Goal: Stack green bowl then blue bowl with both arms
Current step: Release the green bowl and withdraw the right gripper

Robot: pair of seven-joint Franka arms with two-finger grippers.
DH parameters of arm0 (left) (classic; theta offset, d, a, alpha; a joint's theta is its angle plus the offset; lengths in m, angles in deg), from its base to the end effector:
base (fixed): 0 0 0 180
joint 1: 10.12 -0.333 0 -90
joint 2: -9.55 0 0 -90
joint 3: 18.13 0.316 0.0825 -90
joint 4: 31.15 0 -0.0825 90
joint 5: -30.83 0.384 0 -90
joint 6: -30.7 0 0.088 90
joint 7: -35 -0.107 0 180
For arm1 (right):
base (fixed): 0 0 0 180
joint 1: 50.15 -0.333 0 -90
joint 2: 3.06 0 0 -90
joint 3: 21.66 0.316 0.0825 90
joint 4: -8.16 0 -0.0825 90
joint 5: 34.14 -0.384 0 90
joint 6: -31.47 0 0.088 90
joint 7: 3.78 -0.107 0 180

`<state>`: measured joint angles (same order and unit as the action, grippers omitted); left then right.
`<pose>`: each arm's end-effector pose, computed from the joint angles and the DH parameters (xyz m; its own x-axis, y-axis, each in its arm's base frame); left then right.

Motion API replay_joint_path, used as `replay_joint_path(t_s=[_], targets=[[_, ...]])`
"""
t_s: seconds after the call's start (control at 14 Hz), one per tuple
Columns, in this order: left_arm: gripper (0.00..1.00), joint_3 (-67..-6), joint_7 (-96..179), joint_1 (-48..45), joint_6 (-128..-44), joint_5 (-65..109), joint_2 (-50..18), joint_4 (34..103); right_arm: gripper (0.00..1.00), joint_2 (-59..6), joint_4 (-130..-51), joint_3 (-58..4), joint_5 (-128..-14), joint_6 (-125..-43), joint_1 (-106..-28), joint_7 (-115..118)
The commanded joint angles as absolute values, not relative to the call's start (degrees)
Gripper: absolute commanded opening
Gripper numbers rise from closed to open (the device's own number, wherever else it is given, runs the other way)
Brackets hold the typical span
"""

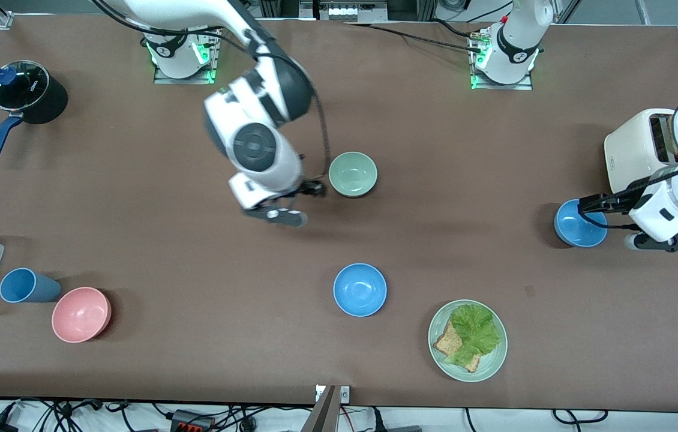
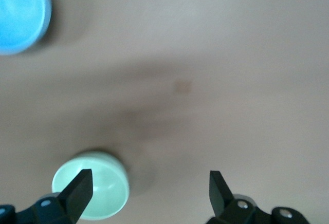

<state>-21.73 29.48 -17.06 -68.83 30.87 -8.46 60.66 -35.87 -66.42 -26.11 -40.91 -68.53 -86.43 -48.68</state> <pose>0.6315 0.0408 0.4348 0.9837 -0.0395 -0.1754 -0.0337 -0.9988 0.0358 0.5873 0.3907 0.4015 0.9595 -0.2442 -0.1402 -0.2410 -0.9697 0.0399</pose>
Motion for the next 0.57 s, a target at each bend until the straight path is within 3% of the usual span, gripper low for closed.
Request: replay_joint_path(t_s=[0.0, 0.5], targets=[[1.00, -22.0, 19.9, -18.9, -71.8, 32.2, -12.1, 59.7, 1.00, -33.9, -64.0, -30.8, -37.7, -65.9, -86.5, -47.1], [1.00, -22.0, 6.5, -25.7, -83.4, 33.9, -20.2, 61.6, 1.00, -30.7, -64.0, -32.5, -38.1, -64.3, -75.3, -32.3]])
